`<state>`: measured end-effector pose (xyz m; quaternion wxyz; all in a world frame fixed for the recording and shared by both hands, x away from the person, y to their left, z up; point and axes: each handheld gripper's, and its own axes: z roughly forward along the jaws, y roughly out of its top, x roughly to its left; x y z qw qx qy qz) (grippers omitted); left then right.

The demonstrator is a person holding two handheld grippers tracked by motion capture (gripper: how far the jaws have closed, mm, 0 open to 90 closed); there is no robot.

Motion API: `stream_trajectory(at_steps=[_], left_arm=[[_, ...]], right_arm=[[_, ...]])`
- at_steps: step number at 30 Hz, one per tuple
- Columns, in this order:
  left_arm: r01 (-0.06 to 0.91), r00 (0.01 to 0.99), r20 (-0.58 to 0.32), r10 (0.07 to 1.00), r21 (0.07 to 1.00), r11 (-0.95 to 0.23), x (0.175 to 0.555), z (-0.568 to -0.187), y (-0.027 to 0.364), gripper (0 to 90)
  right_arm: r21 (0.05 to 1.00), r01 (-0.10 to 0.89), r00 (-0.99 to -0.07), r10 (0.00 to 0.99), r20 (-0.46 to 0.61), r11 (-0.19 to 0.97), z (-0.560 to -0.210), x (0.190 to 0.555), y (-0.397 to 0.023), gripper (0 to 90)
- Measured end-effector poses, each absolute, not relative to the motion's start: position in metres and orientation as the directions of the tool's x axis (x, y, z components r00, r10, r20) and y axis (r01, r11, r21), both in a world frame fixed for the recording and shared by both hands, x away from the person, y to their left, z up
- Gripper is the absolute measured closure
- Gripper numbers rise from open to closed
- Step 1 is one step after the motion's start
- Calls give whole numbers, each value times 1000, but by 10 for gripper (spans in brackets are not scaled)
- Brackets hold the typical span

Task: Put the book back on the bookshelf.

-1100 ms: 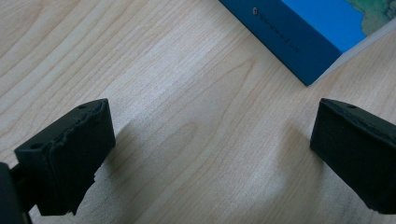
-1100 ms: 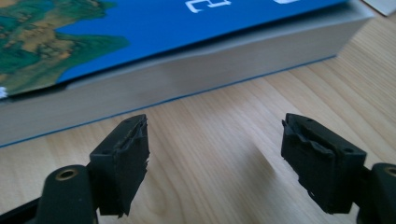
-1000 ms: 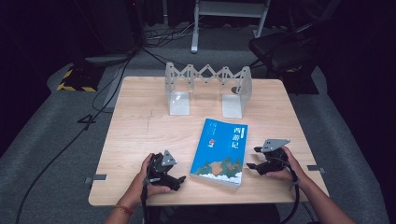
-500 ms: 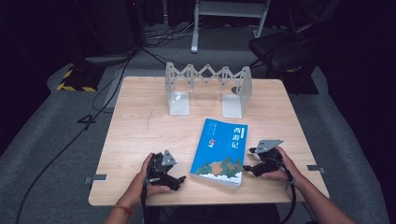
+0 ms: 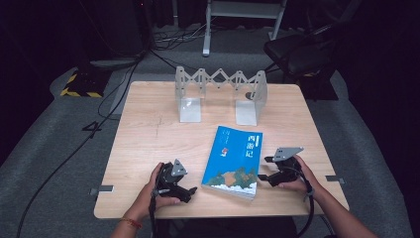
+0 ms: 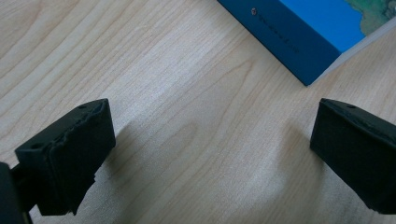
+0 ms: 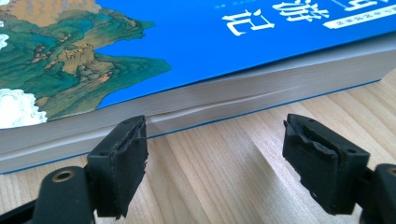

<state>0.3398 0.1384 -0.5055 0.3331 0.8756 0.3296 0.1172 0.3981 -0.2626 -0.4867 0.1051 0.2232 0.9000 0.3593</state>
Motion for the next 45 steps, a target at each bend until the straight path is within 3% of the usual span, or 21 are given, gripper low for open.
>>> stream_trajectory(at_steps=[8, 12, 37, 39, 41, 43, 45], left_arm=[[499, 756, -15, 654, 661, -561, 340, -505, 138, 4], [499, 756, -15, 654, 661, -561, 340, -505, 138, 4], [493, 767, -14, 642, 652, -576, 337, -504, 139, 9], [489, 775, -8, 632, 641, -592, 335, -501, 138, 44], [474, 787, -2, 617, 642, -602, 333, -498, 136, 183], [445, 814, 7, 581, 635, -632, 331, -494, 134, 220], [423, 825, 11, 565, 650, -631, 329, -488, 131, 154]], right_arm=[[709, 328, -878, 478, -15, 624, -482, 399, -263, 237], [685, 306, -891, 452, -38, 661, -483, 397, -261, 292], [733, 315, -902, 430, 34, 603, -478, 399, -266, 291], [744, 323, -897, 440, 44, 585, -475, 399, -266, 291], [751, 322, -895, 445, 41, 577, -472, 398, -264, 291], [756, 319, -894, 446, 40, 572, -471, 398, -264, 291], [761, 316, -894, 447, 38, 567, -467, 399, -262, 283]])
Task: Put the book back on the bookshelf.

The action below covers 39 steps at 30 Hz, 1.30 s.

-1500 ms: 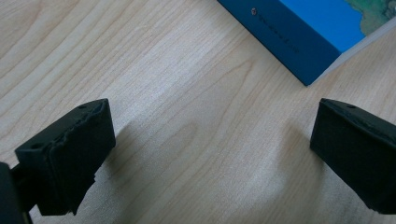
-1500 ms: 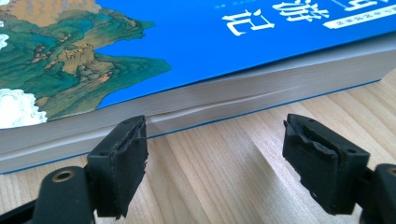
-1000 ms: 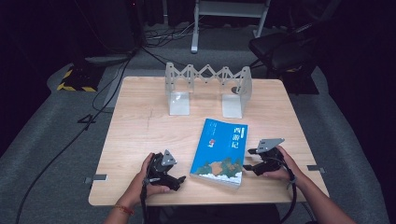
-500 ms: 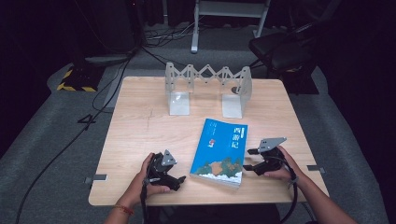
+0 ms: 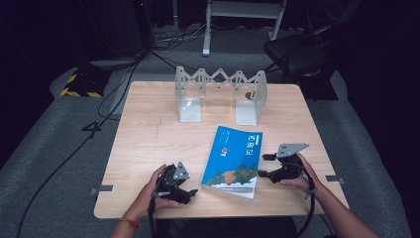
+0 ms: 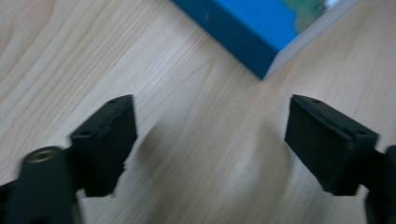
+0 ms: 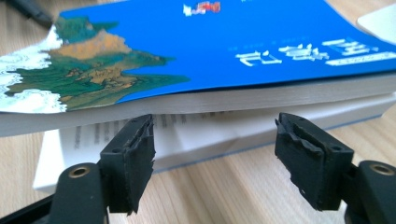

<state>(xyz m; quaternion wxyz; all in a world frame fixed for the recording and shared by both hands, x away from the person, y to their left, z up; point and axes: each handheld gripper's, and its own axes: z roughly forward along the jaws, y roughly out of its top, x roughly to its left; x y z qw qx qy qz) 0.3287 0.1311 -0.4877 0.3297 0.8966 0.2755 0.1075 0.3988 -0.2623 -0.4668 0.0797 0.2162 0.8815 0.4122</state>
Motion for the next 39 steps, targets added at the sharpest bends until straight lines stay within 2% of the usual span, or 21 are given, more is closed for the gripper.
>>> stream_trajectory(at_steps=[6, 10, 14, 22, 29, 32, 34, 39], left_arm=[[381, 845, -27, 533, 730, -567, 324, -461, 107, 175], [319, 889, -16, 457, 739, -594, 317, -455, 73, 183], [293, 897, 14, 441, 728, -619, 315, -453, 44, 186], [320, 895, -37, 445, 748, -581, 320, -464, 13, 186], [297, 857, 36, 514, 780, -550, 317, -469, -4, 212], [284, 837, 80, 541, 782, -555, 316, -467, -2, 383], [290, 836, 60, 545, 796, -531, 321, -466, 6, 543], [270, 840, 44, 541, 831, -487, 322, -459, 20, 708]], right_arm=[[767, 313, -891, 453, 32, 560, -457, 402, -256, 261], [768, 312, -887, 462, 24, 559, -454, 404, -253, 244], [782, 313, -884, 467, 32, 539, -451, 405, -250, 238], [797, 317, -875, 482, 37, 515, -446, 408, -245, 222], [808, 322, -871, 489, 48, 494, -446, 409, -241, 221], [810, 326, -868, 493, 54, 487, -447, 409, -241, 219], [813, 330, -868, 493, 61, 479, -447, 409, -241, 218], [826, 334, -860, 506, 70, 454, -447, 409, -243, 231]])
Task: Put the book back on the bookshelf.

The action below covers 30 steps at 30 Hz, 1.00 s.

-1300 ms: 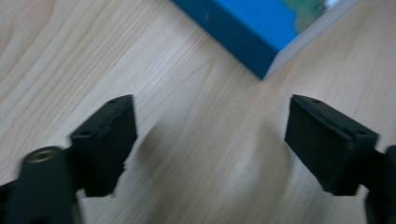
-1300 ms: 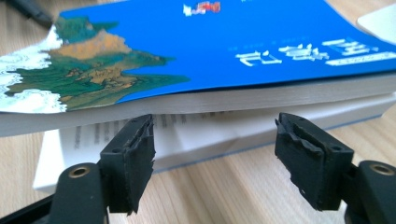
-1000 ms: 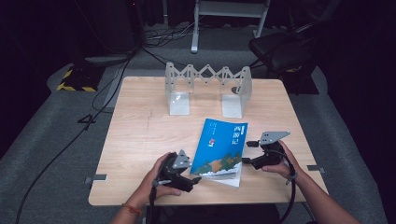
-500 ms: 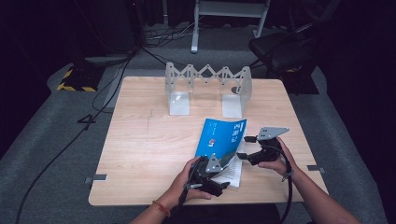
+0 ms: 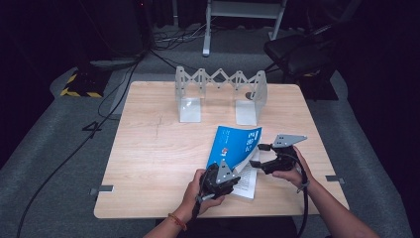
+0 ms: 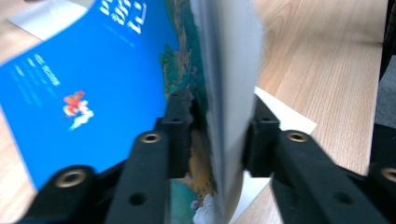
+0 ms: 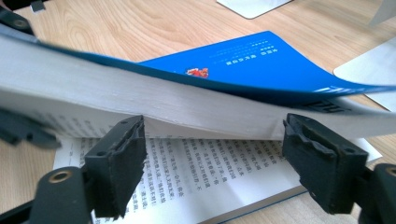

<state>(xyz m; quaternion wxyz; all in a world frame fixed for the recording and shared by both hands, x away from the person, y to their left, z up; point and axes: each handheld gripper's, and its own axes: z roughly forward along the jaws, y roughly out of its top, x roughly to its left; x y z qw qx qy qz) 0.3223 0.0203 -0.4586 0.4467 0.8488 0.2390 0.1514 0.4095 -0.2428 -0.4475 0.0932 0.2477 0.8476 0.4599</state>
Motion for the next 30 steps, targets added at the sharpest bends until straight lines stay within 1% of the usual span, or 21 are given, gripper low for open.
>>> stream_trajectory(at_steps=[1, 3, 5, 7, 9, 14, 16, 18, 23, 25, 27, 30], left_arm=[[269, 844, 37, 535, 834, -481, 324, -457, 23, 727], [263, 853, 29, 521, 839, -477, 326, -453, 28, 747], [255, 856, 36, 516, 839, -481, 327, -451, 29, 754], [249, 860, 44, 509, 834, -493, 327, -449, 31, 756], [248, 861, 53, 507, 825, -507, 327, -448, 34, 764], [246, 869, 60, 492, 810, -533, 327, -448, 47, 773], [243, 872, 64, 486, 805, -542, 327, -448, 51, 775], [242, 876, 64, 479, 800, -549, 327, -447, 56, 775], [246, 887, 50, 459, 791, -561, 329, -447, 68, 773], [237, 889, 60, 454, 788, -568, 328, -447, 74, 772], [240, 889, 58, 455, 786, -569, 328, -447, 80, 770], [249, 888, 47, 457, 785, -567, 328, -447, 89, 765]], right_arm=[[829, 339, -860, 505, 80, 445, -447, 409, -244, 245], [834, 325, -871, 484, 81, 445, -446, 408, -247, 328], [837, 317, -874, 480, 75, 447, -446, 406, -248, 344], [836, 285, -895, 442, 57, 469, -445, 401, -253, 362], [839, 254, -901, 433, 25, 482, -442, 396, -256, 362], [879, 178, -917, 398, -14, 442, -428, 390, -259, 350], [884, 157, -920, 390, -31, 440, -425, 390, -256, 331], [885, 140, -933, 358, -32, 443, -423, 392, -247, 320], [870, 93, -959, 279, -53, 483, -427, 396, -229, 313], [873, 98, -971, 238, -21, 478, -430, 401, -221, 316], [858, 80, -978, 207, -31, 507, -435, 404, -212, 314], [843, 79, -984, 179, -21, 533, -443, 407, -203, 315]])
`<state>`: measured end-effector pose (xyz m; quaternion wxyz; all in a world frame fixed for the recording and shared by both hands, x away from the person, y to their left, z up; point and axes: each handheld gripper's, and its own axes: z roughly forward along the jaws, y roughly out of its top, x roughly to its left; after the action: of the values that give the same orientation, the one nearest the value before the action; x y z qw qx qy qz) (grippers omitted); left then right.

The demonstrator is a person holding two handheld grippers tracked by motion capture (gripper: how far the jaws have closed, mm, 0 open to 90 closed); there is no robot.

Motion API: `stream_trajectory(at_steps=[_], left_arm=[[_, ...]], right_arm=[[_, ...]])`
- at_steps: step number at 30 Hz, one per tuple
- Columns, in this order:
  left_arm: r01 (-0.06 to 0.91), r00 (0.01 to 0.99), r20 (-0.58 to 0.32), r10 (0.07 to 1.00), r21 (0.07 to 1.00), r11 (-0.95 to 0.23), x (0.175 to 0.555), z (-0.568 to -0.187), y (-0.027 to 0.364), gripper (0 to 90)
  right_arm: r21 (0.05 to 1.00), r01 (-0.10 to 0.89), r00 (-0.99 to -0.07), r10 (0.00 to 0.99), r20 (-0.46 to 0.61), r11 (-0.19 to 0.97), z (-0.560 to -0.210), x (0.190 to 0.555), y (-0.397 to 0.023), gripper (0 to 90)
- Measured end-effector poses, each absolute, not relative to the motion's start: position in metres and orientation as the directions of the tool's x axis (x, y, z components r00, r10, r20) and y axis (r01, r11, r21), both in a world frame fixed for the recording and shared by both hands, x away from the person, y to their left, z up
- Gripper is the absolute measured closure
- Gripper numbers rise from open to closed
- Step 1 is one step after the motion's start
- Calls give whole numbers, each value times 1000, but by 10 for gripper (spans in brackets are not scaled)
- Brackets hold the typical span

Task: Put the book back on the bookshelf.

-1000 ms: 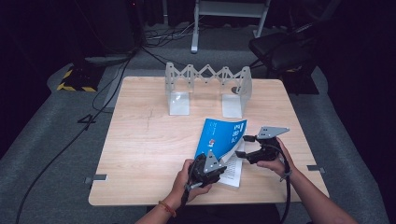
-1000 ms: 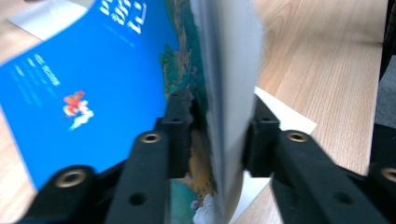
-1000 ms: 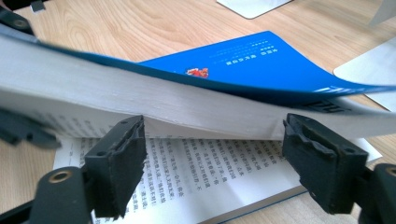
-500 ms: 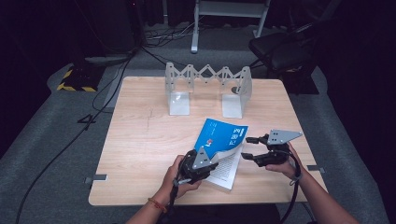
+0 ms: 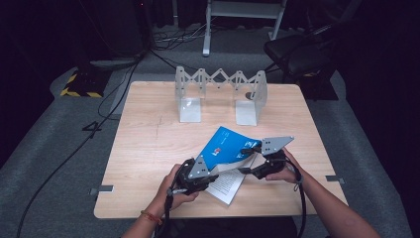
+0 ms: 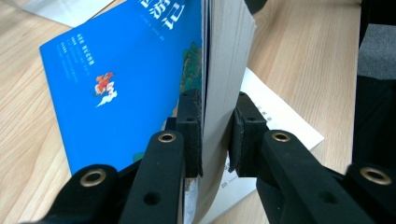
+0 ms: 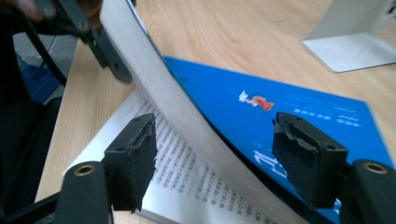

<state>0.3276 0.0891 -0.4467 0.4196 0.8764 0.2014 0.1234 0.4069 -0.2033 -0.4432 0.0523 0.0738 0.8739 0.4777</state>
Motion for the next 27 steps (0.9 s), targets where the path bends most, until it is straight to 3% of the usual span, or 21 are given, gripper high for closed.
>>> stream_trajectory(at_steps=[5, 7, 13, 16, 18, 24, 27], left_arm=[[261, 886, 43, 461, 775, -575, 327, -447, 100, 748], [264, 885, 41, 464, 775, -574, 327, -447, 104, 746], [270, 877, 35, 479, 790, -551, 324, -447, 111, 724], [275, 862, 50, 505, 790, -548, 321, -448, 110, 666], [303, 829, 68, 555, 780, -548, 318, -450, 110, 535], [350, 774, 102, 625, 753, -557, 316, -462, 117, 524], [343, 769, 101, 631, 768, -541, 323, -462, 114, 572]], right_arm=[[808, 56, -983, 173, -57, 586, -455, 410, -197, 317], [787, 23, -972, 199, -128, 617, -462, 412, -196, 373], [782, -34, -960, 197, -198, 623, -468, 413, -198, 540], [767, -55, -953, 197, -232, 640, -467, 408, -197, 588], [763, -56, -946, 211, -248, 644, -465, 404, -196, 610], [749, -66, -936, 218, -275, 659, -460, 394, -197, 645], [745, -66, -931, 228, -286, 664, -456, 388, -199, 664]])
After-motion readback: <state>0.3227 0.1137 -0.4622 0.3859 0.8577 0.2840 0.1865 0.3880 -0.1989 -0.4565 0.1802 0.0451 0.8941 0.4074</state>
